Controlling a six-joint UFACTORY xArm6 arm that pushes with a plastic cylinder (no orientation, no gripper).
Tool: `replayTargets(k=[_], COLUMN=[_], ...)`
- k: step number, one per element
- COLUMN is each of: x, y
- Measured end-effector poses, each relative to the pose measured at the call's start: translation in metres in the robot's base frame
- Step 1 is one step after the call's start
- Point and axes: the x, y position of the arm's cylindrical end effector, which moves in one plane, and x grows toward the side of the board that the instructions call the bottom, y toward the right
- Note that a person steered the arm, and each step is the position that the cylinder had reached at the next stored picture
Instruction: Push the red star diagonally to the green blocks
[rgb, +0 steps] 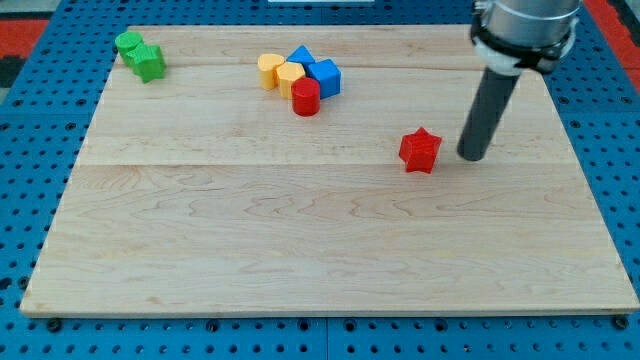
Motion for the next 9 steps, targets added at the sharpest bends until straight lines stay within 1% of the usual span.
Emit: replayTargets(k=[1,2,3,4,5,6,7,8,9], x=[-0.03,-0.03,-0.004,-0.003,-0.022,0.001,-0.005,-0.047,-0.064], y=[-0.046,-0.117,-0.084,-0.122,-0.19,-0.196,-0.232,-0.253,-0.254])
